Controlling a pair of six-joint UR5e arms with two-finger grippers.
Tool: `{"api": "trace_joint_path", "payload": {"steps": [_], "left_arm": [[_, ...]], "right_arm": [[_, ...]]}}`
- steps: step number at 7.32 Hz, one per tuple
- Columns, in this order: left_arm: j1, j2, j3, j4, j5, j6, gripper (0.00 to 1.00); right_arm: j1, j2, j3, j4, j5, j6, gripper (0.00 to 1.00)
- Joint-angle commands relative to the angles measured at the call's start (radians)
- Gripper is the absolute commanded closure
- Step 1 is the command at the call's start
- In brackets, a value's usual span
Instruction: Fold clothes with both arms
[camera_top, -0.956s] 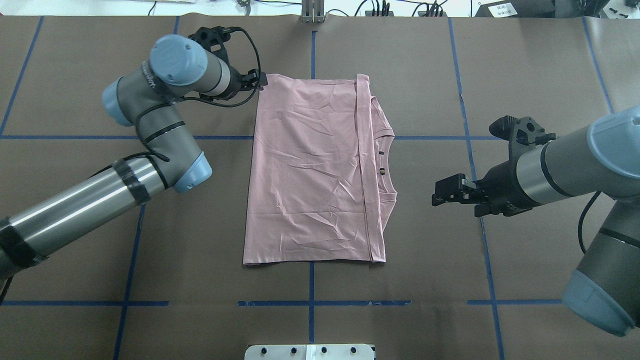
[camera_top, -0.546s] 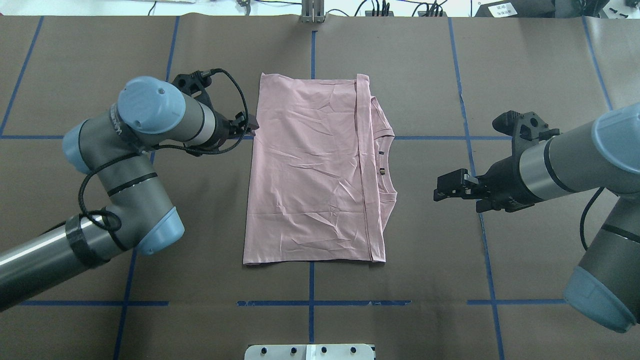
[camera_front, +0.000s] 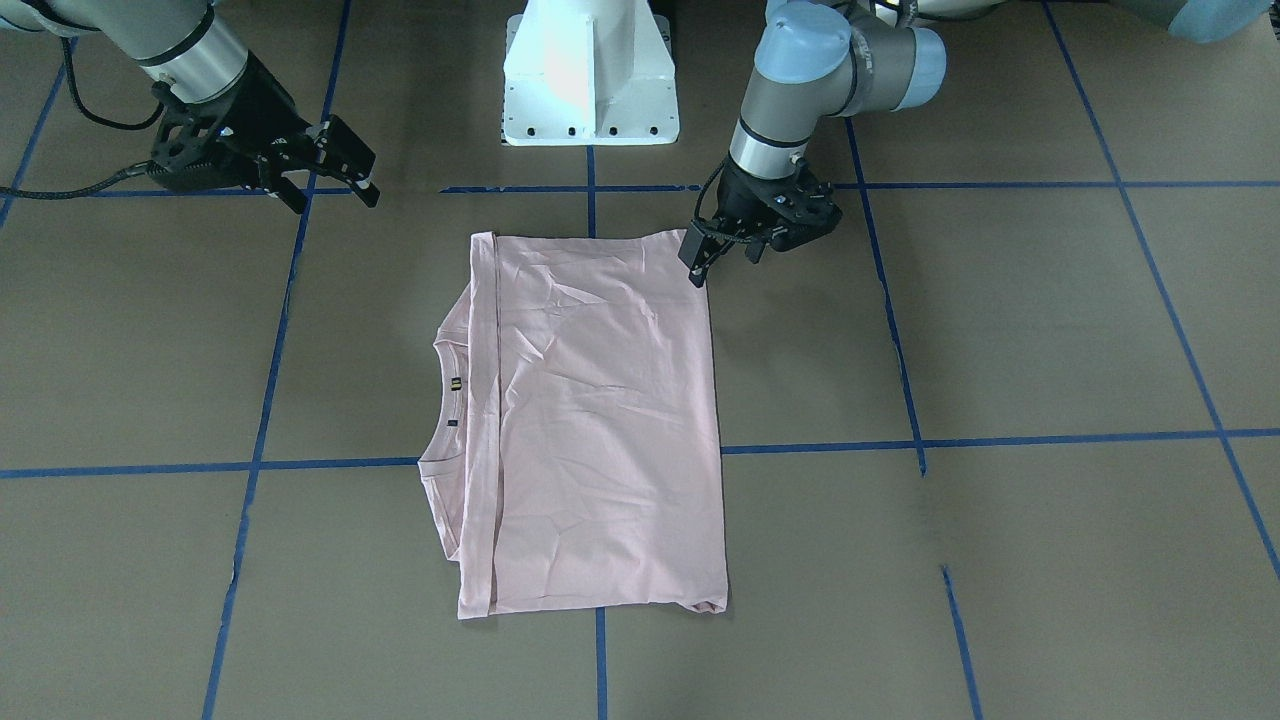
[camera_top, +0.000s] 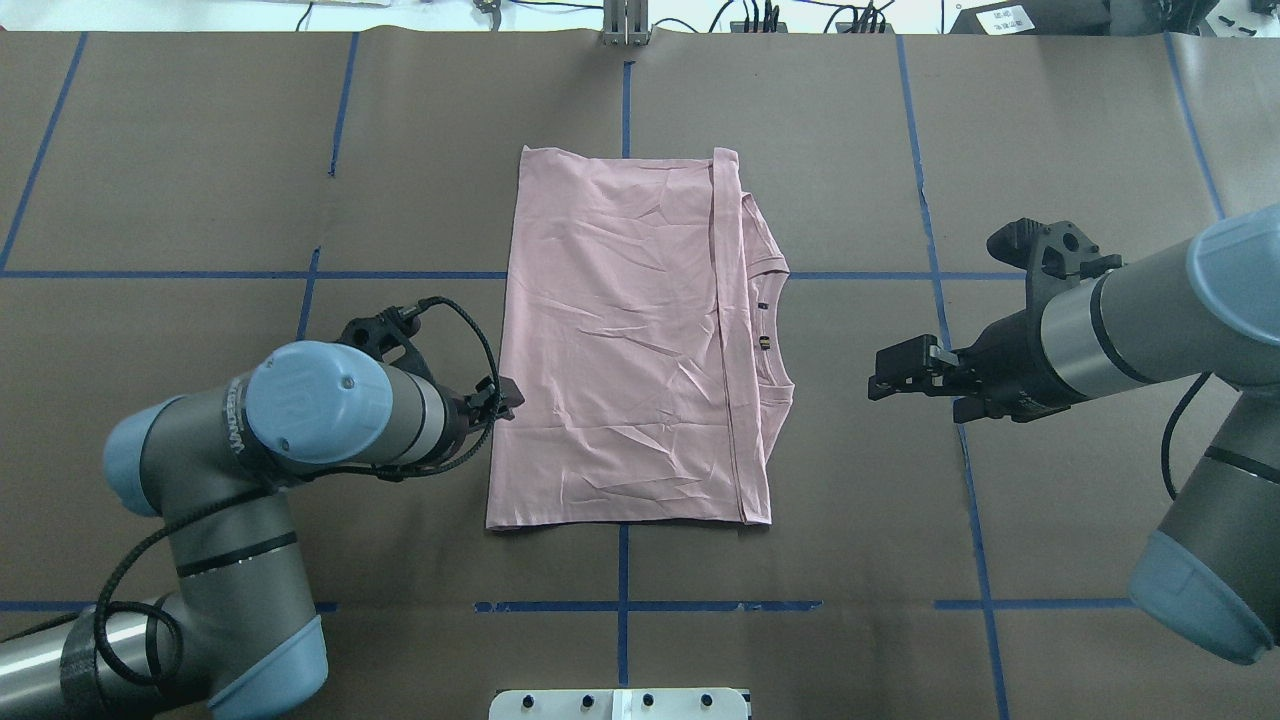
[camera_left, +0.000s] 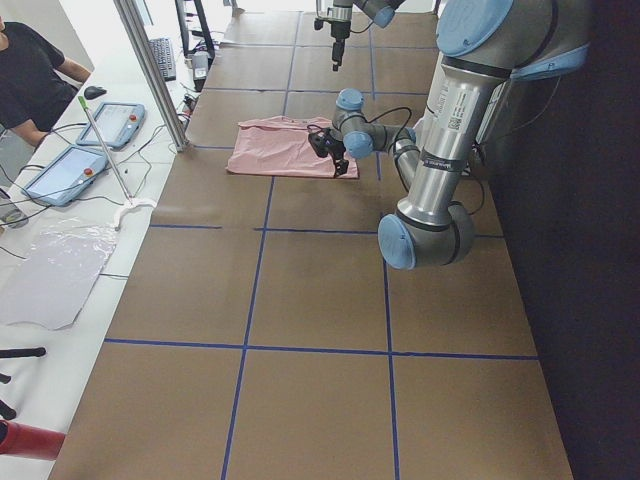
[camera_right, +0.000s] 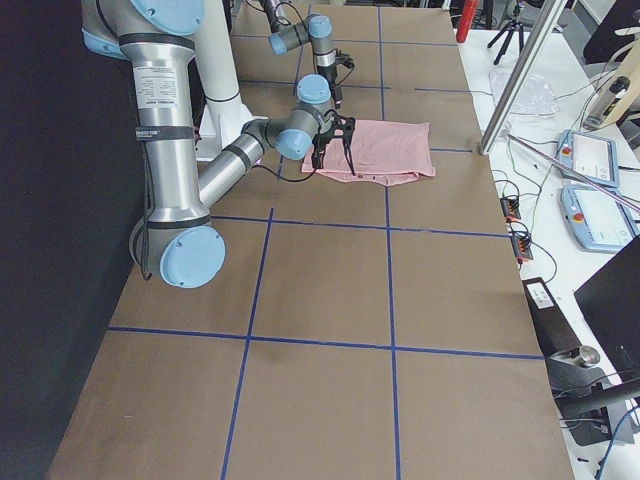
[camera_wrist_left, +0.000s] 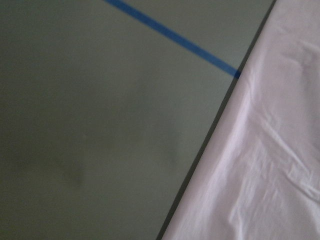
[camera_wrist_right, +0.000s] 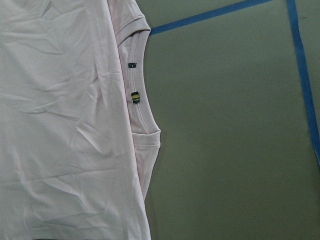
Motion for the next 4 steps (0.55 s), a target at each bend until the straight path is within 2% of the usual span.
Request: {"api": "trace_joint_path", "payload": {"steps": [1,4], "left_arm": [[0.079,-0.006,0.011,0.025,0.024,-0.047,0.0],[0.103,-0.04,0.018,0.124,0.025,-0.047,0.0]], "right_arm": [[-0.001,-0.002,-0.013,-0.001,-0.002,-0.003,0.0],[-0.001,0.0,-0.014,-0.001,-0.006,-0.003,0.0]]}}
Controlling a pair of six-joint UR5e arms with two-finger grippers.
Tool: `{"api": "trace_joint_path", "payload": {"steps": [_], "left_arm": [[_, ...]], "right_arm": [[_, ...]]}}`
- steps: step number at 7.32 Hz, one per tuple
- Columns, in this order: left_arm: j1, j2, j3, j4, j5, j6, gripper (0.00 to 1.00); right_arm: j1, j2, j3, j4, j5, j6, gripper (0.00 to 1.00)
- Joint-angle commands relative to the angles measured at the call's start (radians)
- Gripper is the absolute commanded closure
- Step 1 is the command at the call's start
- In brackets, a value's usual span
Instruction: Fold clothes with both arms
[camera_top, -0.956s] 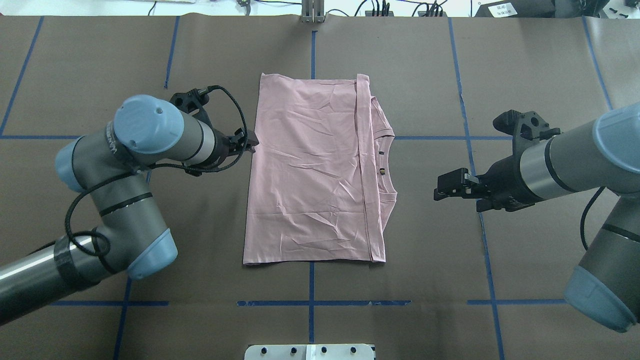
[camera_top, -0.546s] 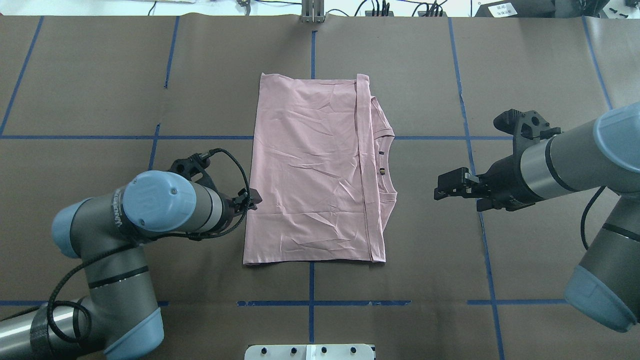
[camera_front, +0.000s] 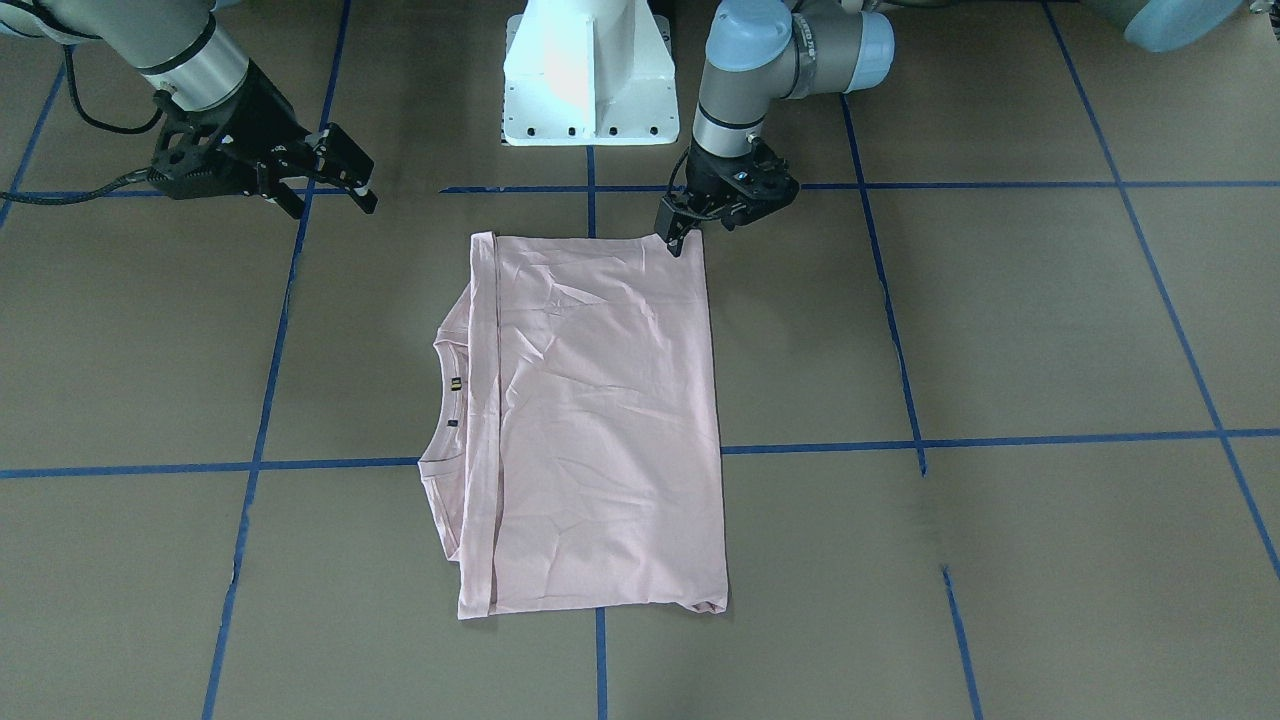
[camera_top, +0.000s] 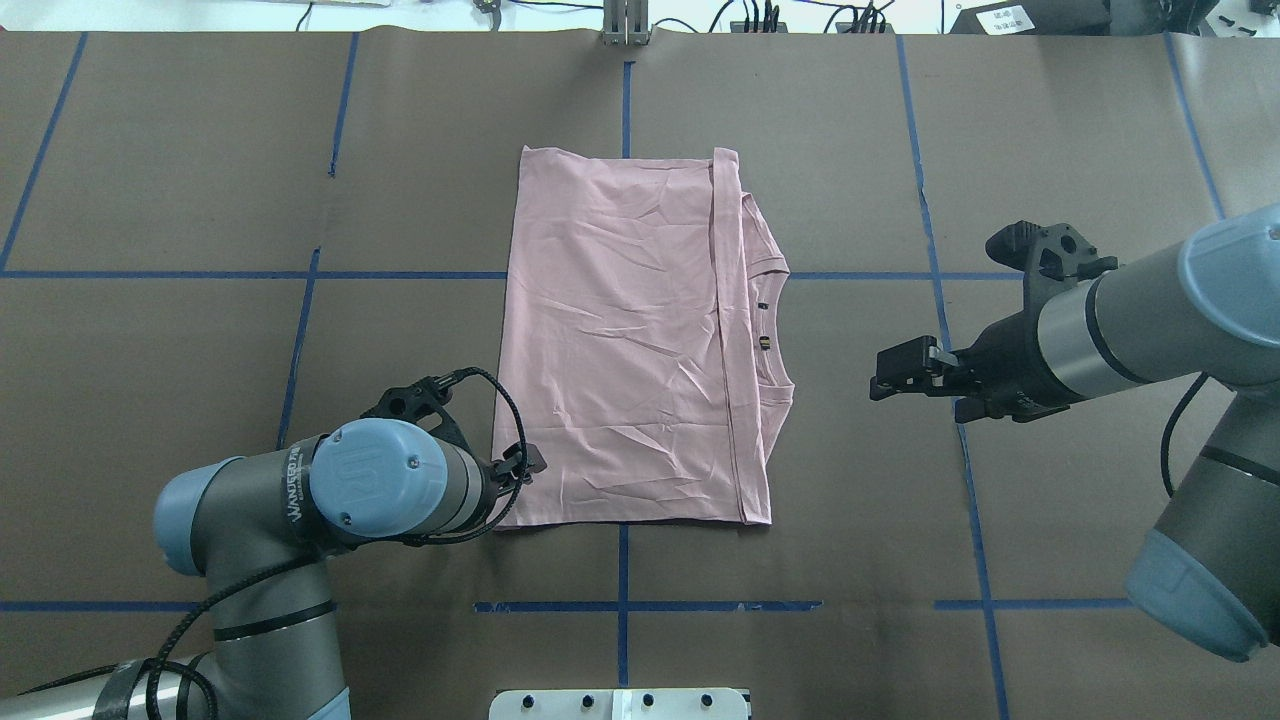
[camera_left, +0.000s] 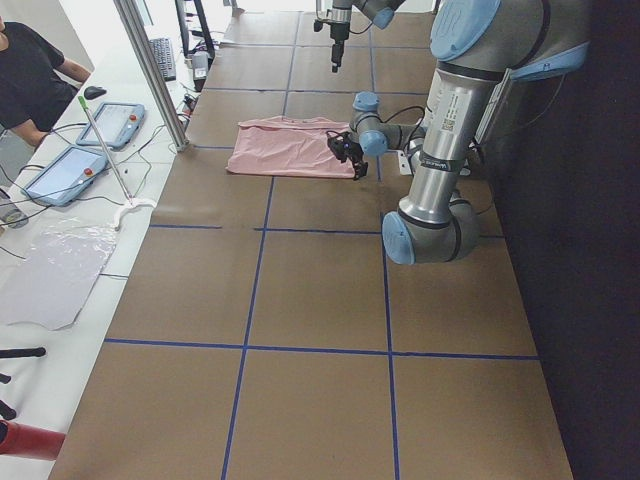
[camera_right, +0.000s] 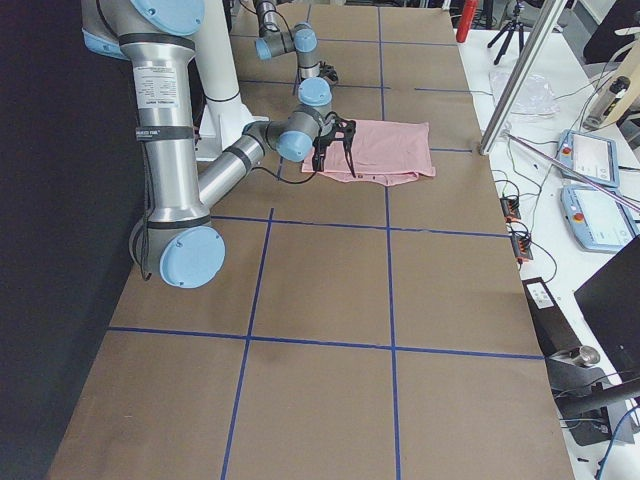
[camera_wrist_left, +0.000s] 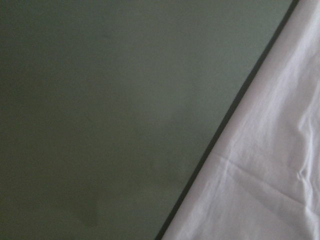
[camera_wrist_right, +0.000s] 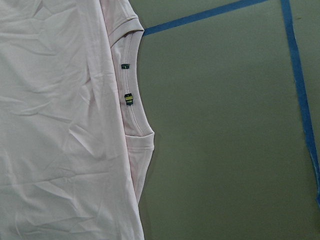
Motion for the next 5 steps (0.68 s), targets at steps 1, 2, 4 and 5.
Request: {"api": "trace_joint_path", "payload": {"steps": [1,2,4,5], "left_arm": [[0.021,-0.01,0.01,0.044,0.003,-0.002,0.0],[0.024,-0.016,0.033,0.043,0.008,-0.002,0.0],[0.024,-0.024,0.035,0.043,0.011,-0.002,0.0],[0.024,-0.032,0.037,0.043,0.011,-0.002,0.0]], "right_arm": [[0.0,0.0,-0.002,0.0,-0.001,0.0,0.0],[0.0,0.0,-0.002,0.0,-0.001,0.0,0.0],[0.003,0.0,-0.002,0.0,0.001,-0.002,0.0],[0.006,0.0,-0.002,0.0,0.001,-0.002,0.0]]}}
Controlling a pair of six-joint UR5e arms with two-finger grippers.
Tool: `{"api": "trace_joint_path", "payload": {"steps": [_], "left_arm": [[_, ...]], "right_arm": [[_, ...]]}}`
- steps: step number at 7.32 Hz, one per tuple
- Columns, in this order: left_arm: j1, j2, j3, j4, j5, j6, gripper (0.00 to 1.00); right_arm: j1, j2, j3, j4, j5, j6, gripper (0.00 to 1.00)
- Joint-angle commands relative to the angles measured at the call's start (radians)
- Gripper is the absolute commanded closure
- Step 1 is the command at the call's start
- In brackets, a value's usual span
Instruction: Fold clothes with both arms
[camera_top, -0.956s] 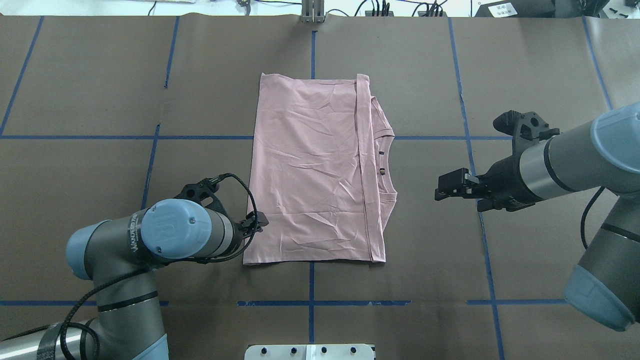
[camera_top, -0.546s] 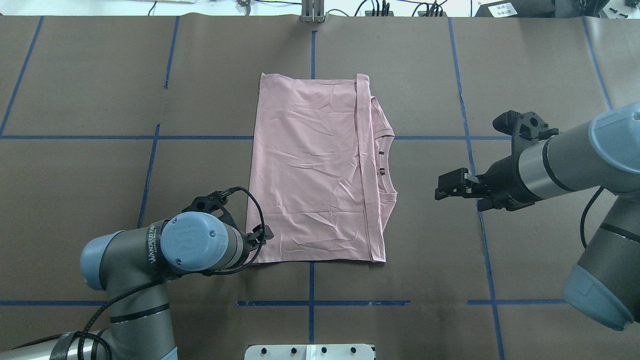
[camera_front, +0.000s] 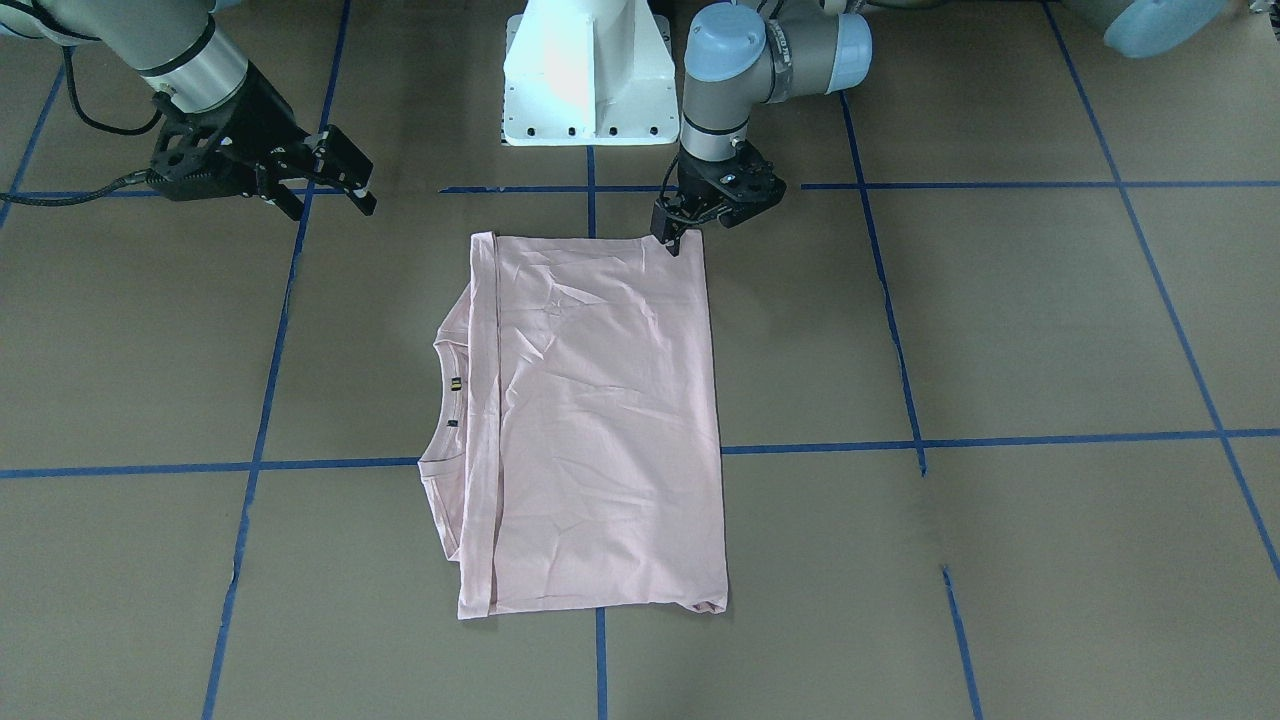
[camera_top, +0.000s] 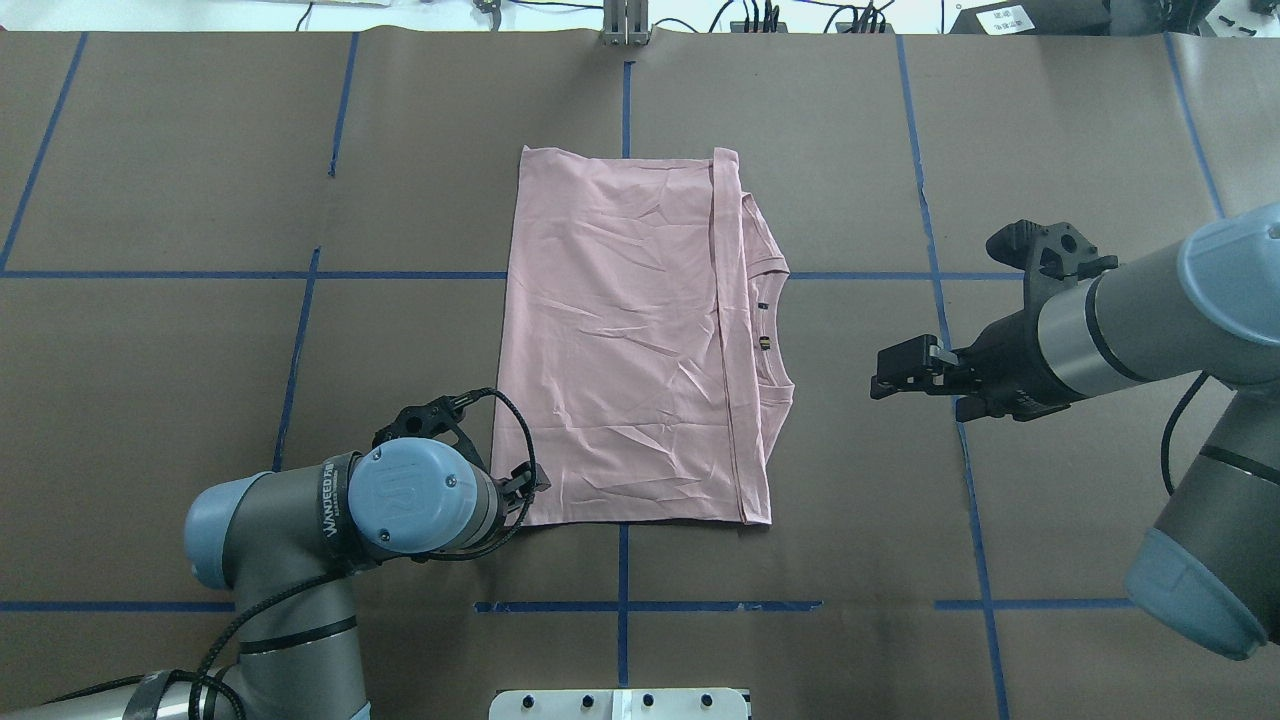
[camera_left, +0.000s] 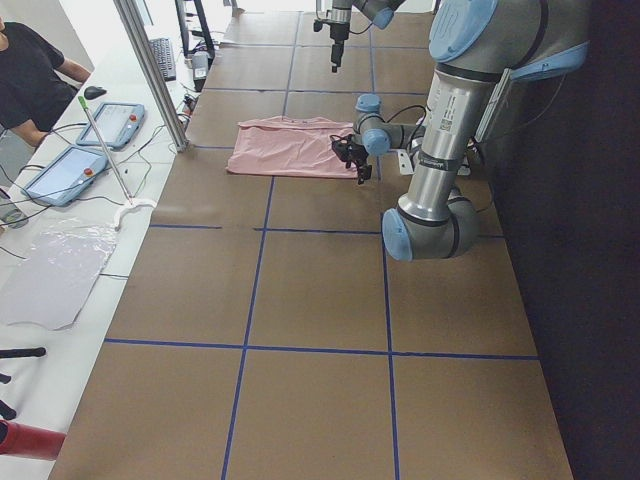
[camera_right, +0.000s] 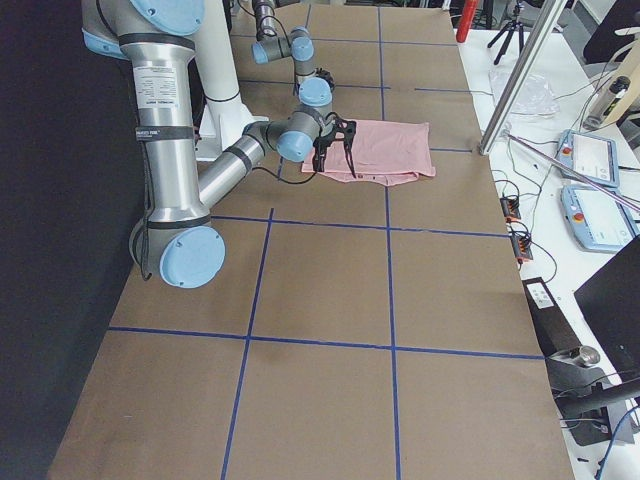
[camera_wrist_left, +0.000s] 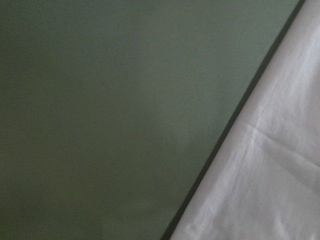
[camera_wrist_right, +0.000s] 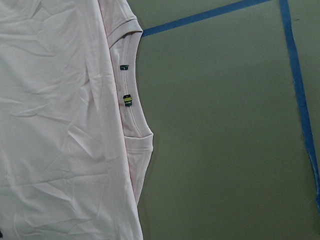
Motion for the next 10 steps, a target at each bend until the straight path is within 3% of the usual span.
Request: {"api": "trace_joint_path", "payload": {"steps": [1,3,6,8,10], "left_arm": [[0.002,-0.007,0.002,0.0,-0.001,0.0,0.05],[0.002,-0.009,0.002,-0.001,-0.001,0.002,0.3],[0.002,-0.009,-0.001,0.0,0.001,0.003,0.81],[0.002,-0.015,-0.006,0.0,-0.001,0.005,0.98],[0.001,-0.015,-0.019,0.002,-0.002,0.017,1.0]], "right_arm": [[0.005,0.0,0.0,0.0,0.001,-0.001,0.0],[0.005,0.0,0.0,0.0,0.002,-0.002,0.0],[0.011,0.0,0.0,-0.001,0.005,-0.004,0.0],[0.014,-0.002,0.0,0.0,0.007,-0.005,0.0],[0.012,-0.002,0.001,-0.001,0.008,-0.005,0.0]]}}
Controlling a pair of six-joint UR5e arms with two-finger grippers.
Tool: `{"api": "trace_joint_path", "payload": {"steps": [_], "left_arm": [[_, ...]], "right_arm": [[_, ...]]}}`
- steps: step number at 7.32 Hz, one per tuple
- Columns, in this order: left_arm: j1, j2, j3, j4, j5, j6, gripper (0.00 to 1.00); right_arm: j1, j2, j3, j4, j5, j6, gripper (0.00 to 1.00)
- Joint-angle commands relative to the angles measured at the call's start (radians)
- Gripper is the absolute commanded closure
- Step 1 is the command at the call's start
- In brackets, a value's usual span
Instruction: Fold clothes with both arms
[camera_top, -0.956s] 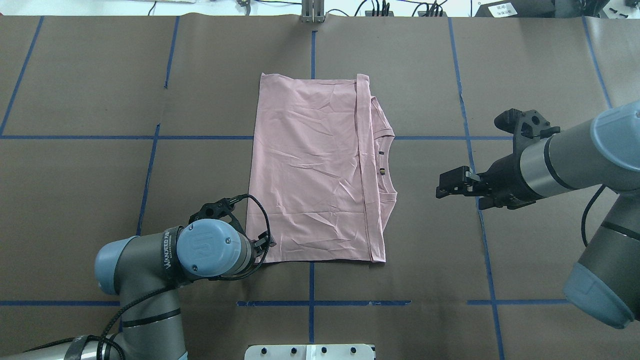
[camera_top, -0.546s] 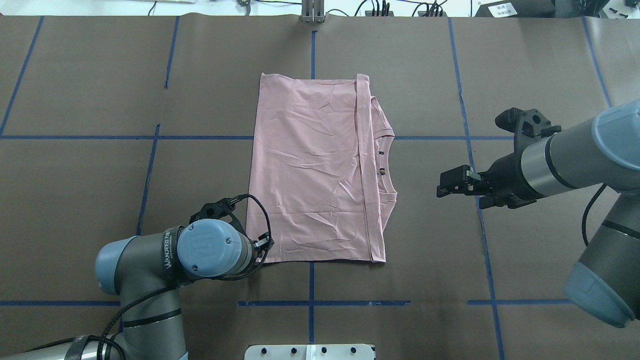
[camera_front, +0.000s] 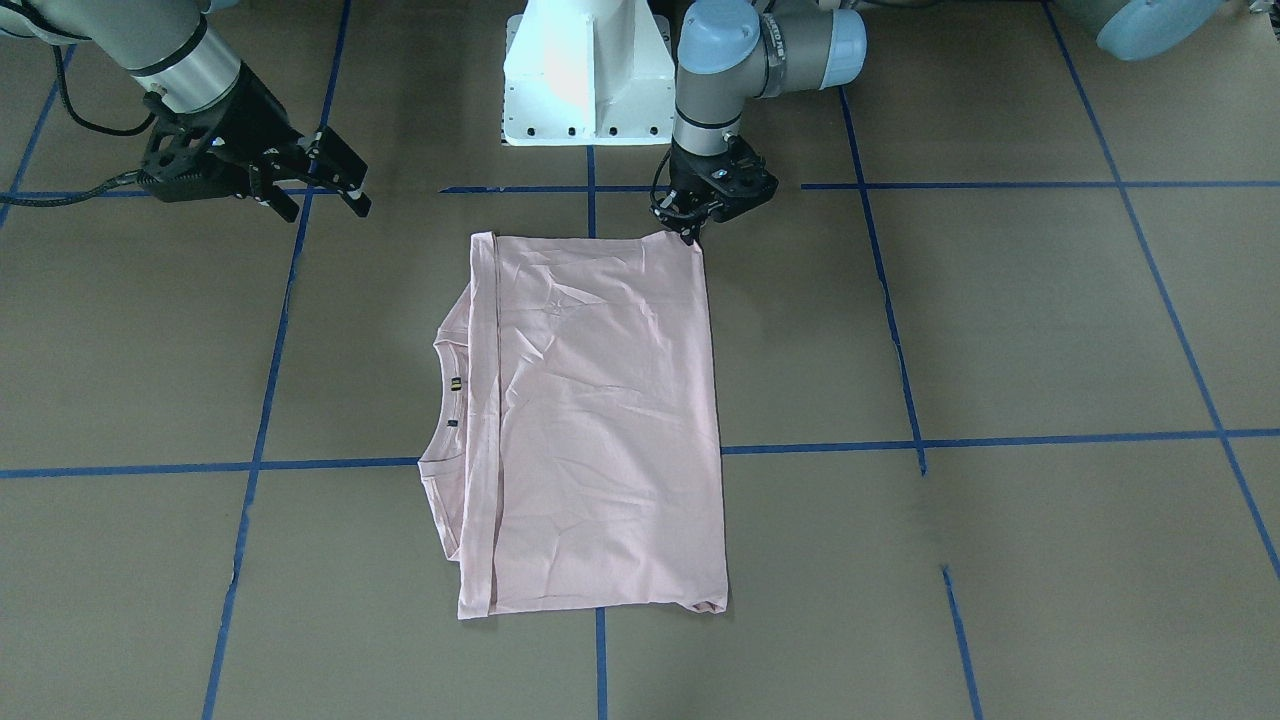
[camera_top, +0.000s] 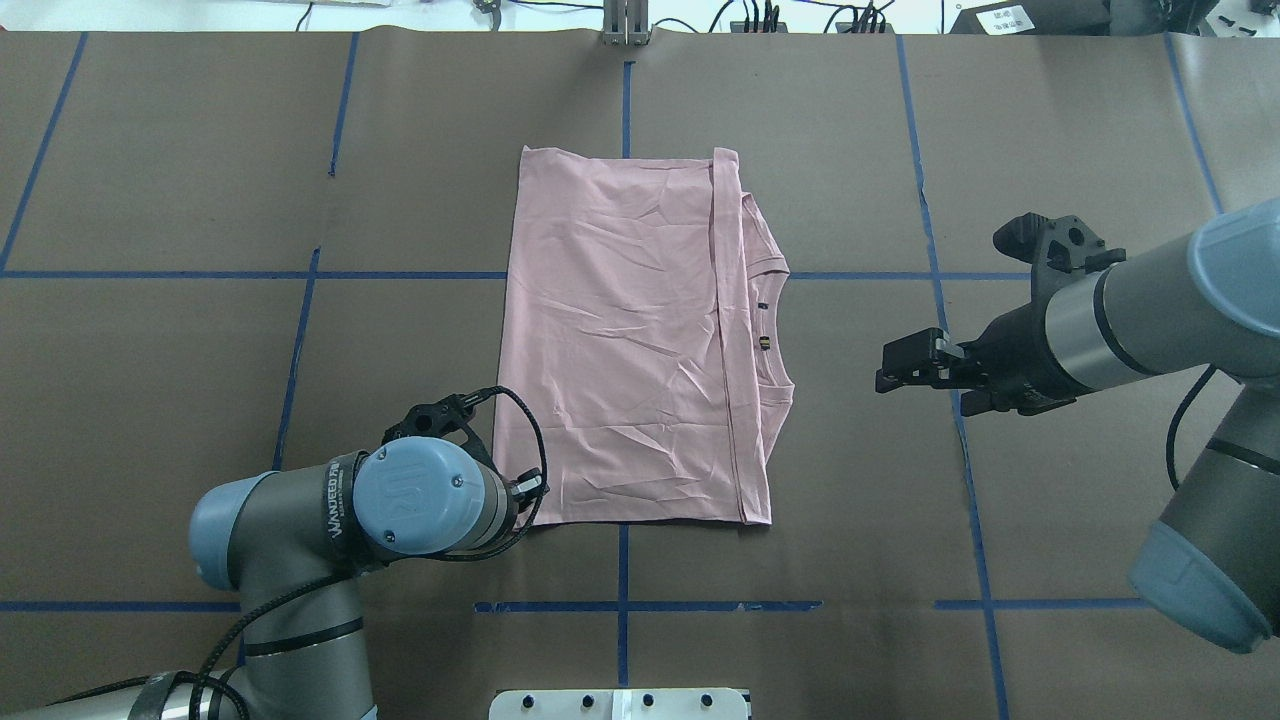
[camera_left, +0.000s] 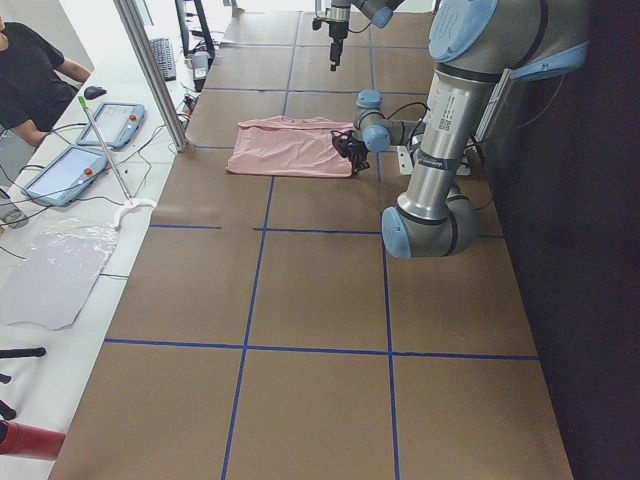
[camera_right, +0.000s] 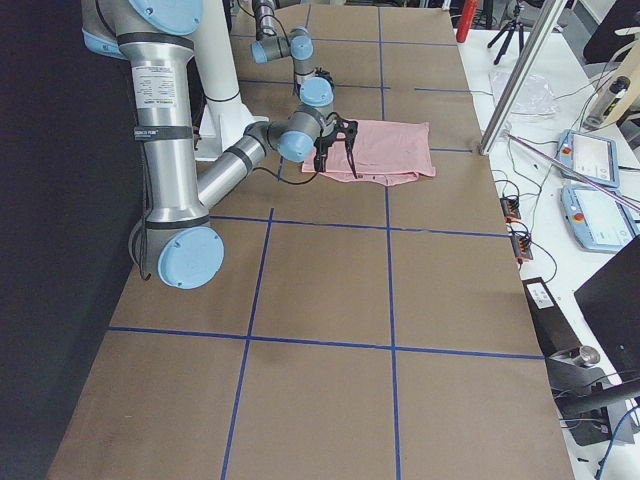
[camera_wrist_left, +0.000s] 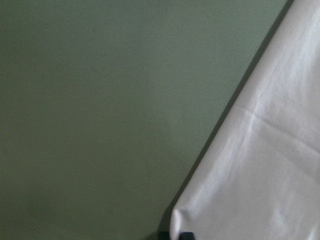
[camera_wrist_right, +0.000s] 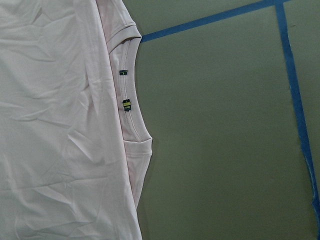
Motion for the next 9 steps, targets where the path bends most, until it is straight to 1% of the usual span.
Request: {"api": "trace_joint_path", "payload": {"steps": [1,2,3,4,5,6,7,8,9], "left_arm": [[-0.004,0.008,-0.031,0.003,-0.002,0.026,1.0],[-0.012,0.013,-0.067,0.02,-0.004,0.072,1.0],[-0.013,0.013,-0.075,0.035,-0.002,0.089,1.0],[-0.015,0.011,-0.075,0.034,-0.002,0.091,1.0],[-0.02,0.013,-0.074,0.033,-0.002,0.093,1.0],[-0.02,0.013,-0.072,0.033,-0.001,0.094,1.0],[-0.021,0.013,-0.072,0.033,-0.001,0.094,1.0],[-0.021,0.013,-0.072,0.033,-0.001,0.093,1.0],[-0.021,0.013,-0.071,0.032,0.001,0.094,1.0]], "right_arm": [[-0.008,0.004,0.0,-0.006,-0.003,0.013,0.0],[-0.027,0.027,0.003,-0.076,-0.011,0.042,0.0],[-0.074,0.097,0.001,-0.186,-0.047,0.096,0.0],[-0.14,0.162,-0.02,-0.247,-0.128,0.165,0.0],[-0.184,0.232,-0.085,-0.25,-0.167,0.249,0.0],[-0.208,0.3,-0.154,-0.247,-0.174,0.333,0.0],[-0.238,0.317,-0.196,-0.24,-0.201,0.383,0.0],[-0.269,0.342,-0.242,-0.239,-0.247,0.43,0.0],[-0.283,0.409,-0.326,-0.245,-0.265,0.487,0.0]]}}
